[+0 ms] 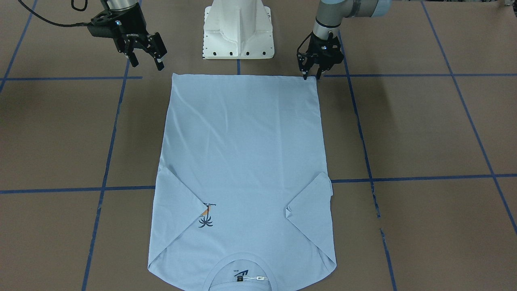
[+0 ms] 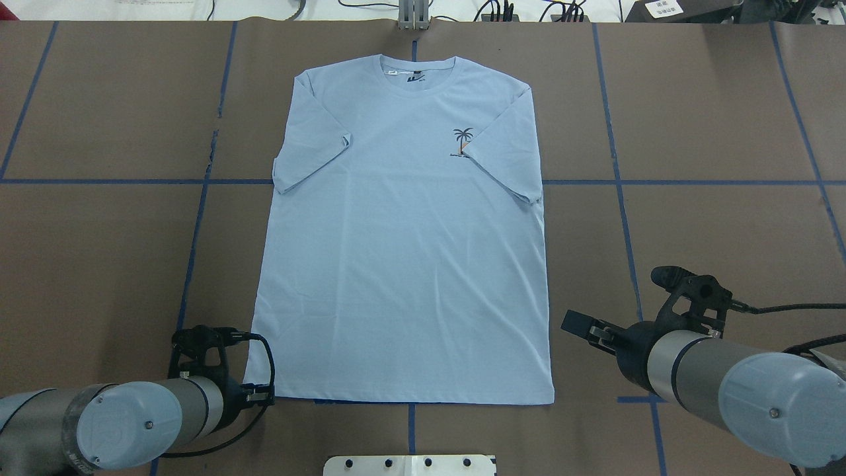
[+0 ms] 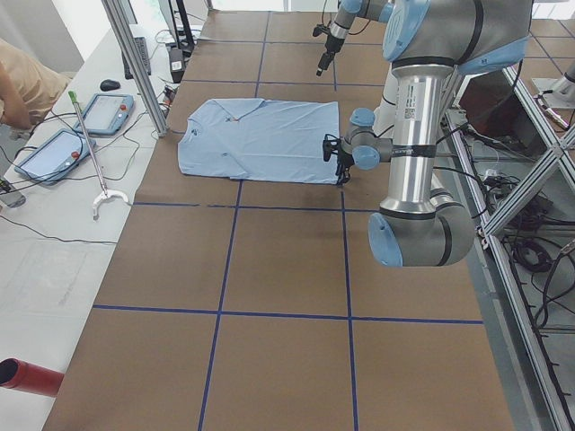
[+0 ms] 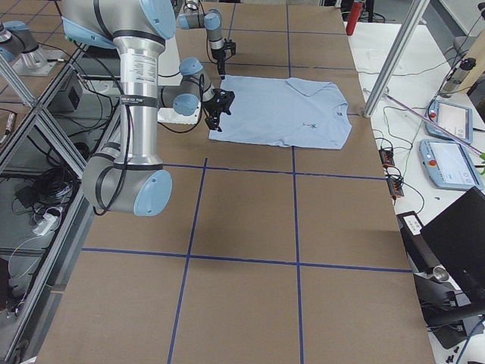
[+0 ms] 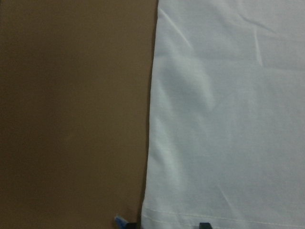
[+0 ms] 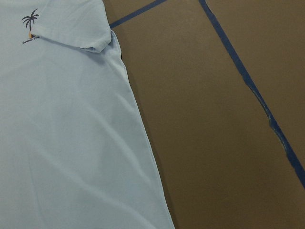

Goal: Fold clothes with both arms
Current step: 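Grasp the hem corners with the left and right grippers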

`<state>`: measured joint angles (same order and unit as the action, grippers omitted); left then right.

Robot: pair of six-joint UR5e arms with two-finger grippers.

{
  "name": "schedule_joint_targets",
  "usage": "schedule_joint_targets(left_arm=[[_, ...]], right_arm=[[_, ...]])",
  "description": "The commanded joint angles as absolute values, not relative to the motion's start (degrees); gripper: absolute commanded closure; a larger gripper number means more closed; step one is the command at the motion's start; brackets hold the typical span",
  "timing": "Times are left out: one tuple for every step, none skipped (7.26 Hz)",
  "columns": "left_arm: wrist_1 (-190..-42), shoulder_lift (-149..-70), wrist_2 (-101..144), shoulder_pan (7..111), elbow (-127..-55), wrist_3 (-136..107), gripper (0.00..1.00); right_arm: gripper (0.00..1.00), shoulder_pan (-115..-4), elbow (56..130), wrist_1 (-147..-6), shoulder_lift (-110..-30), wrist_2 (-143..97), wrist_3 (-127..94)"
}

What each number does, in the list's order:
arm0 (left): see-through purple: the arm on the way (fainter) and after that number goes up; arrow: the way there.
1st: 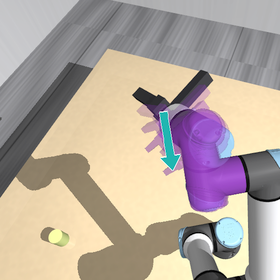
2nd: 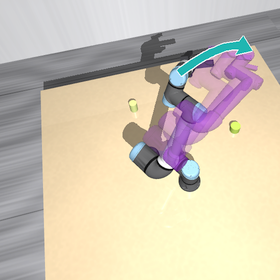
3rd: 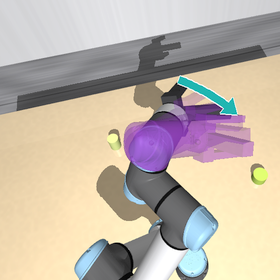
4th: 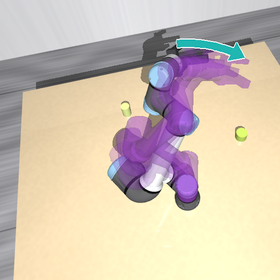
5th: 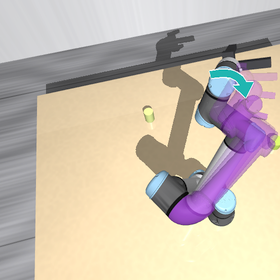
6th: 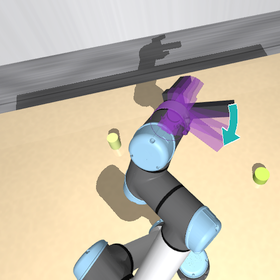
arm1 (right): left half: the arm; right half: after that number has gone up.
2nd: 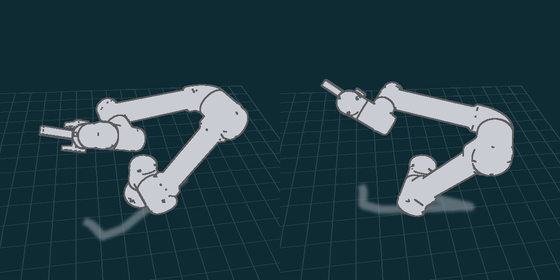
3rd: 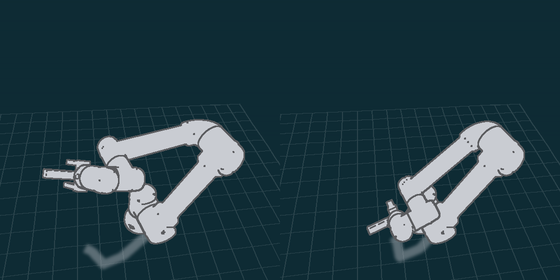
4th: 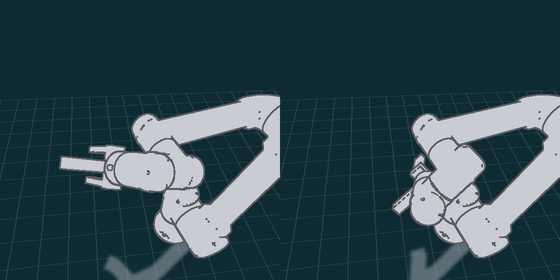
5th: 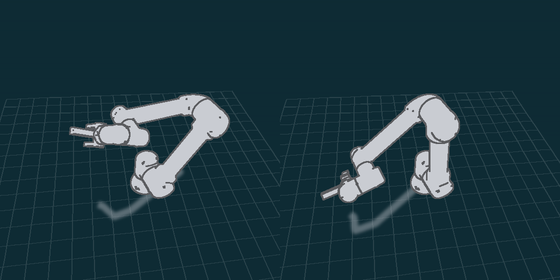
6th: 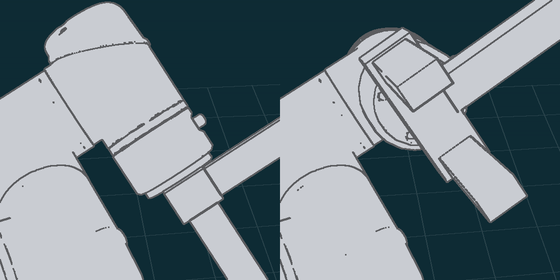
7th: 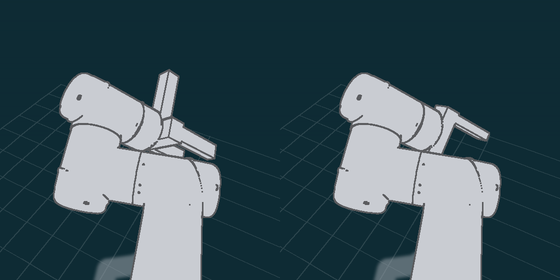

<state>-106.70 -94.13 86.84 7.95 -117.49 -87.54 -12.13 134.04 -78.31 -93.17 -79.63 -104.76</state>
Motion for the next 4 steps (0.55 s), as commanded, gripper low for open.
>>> schedule_joint_targets(left_arm=[[-106.70, -94.13, 86.84, 8.26, -117.25, -87.45, 0.59], [-106.70, -94.13, 86.92, 8.35, -117.25, -87.54, 0.74], [-106.70, -94.13, 86.92, 8.52, -117.25, -87.54, 0.99], [-106.70, -94.13, 86.92, 8.70, -117.51, -87.45, 1.00]], right_arm=[[0.01, -12.13, 134.03, -78.31, -93.16, -79.63, -104.77], [0.01, -12.13, 134.03, -78.31, -93.16, -79.63, -104.77], [0.01, -12.04, 134.03, -78.31, -93.16, -79.63, -104.77], [0.01, -12.04, 134.03, -78.31, -93.16, -79.63, -104.77]])
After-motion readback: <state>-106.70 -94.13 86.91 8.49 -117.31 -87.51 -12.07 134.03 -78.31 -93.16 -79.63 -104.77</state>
